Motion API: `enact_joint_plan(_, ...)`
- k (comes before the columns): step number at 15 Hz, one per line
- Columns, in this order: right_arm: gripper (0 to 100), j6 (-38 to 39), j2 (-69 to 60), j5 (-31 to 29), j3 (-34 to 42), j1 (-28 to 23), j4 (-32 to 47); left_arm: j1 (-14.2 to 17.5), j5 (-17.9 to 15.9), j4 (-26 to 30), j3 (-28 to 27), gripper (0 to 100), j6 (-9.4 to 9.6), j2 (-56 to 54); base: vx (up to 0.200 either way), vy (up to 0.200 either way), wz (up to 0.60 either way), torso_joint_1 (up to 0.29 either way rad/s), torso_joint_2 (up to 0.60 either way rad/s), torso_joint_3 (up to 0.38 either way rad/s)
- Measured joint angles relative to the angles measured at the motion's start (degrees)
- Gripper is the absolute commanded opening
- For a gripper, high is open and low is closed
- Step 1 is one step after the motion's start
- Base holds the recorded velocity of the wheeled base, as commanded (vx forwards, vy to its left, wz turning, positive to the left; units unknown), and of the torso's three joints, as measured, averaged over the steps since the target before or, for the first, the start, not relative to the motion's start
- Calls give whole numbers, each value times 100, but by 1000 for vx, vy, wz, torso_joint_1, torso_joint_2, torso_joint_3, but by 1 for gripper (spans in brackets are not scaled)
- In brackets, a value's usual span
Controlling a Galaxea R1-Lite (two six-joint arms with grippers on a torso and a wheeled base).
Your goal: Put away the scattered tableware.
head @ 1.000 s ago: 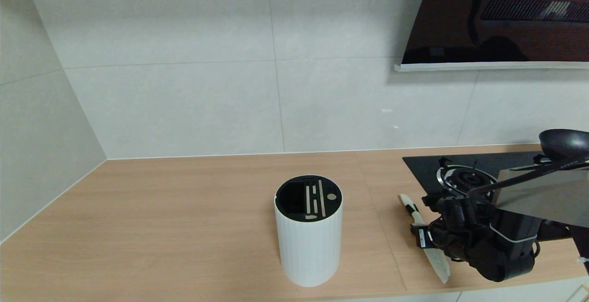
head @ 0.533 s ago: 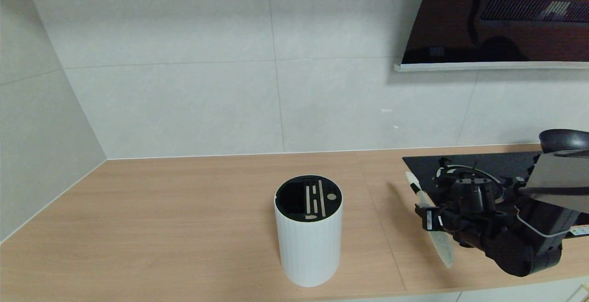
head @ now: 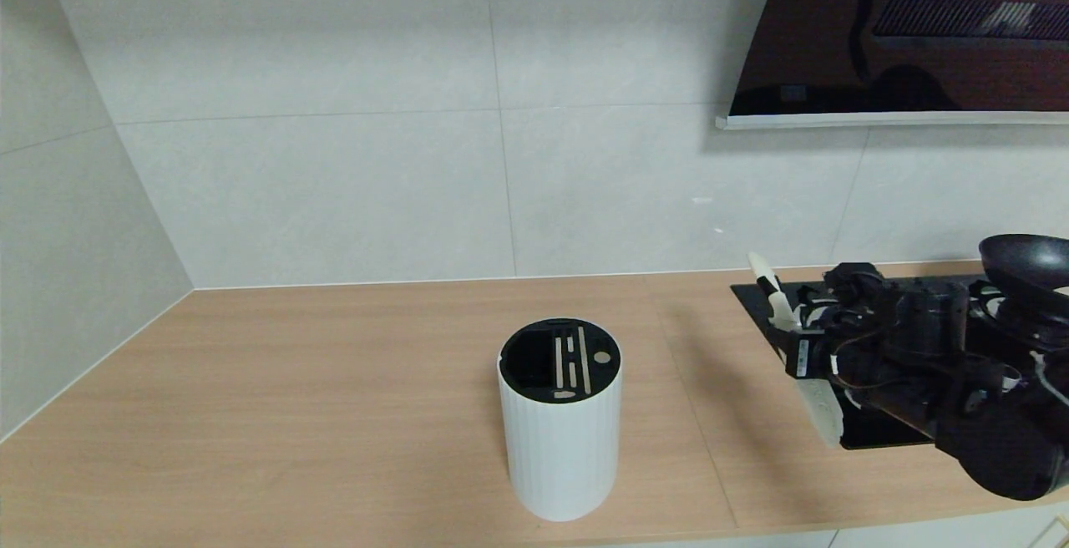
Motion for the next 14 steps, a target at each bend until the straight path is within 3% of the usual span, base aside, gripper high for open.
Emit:
enact_joint_plan(1, 0, -2, -315, 10, 0, 44, 219, 0, -100, -343, -96, 100, -130, 0, 0, 0, 0, 0, 0, 0)
enact_joint_plan(2, 0, -5, -673, 32, -61, 85, 529, 0, -538, -382, -282, 100, -232, 2, 0, 0, 0, 0, 0, 0)
enact_joint_plan(4, 0, -9, -1243, 71, -411, 223, 1125, 0, -1312, 367, -786, 100, -284, 38, 0, 0, 0, 0, 0, 0)
enact_joint_plan(7, 0, -9, -1734, 79, -936, 722, 1410, -13, -1980, 1345, -1844, 100, -293, 497, 0, 0, 0, 0, 0, 0)
enact_joint_plan(12, 0, -44, -1899, 82, -1537, 1654, 1862, -62, -2842, 1509, -3506, 100, -311, 2868, 0, 0, 0, 0, 0, 0)
enact_joint_plan(14, 0, -167, -1830, 77, -1731, 1990, 1899, -236, -3132, 1375, -4320, 100, -443, 3970, 0, 0, 0, 0, 0, 0)
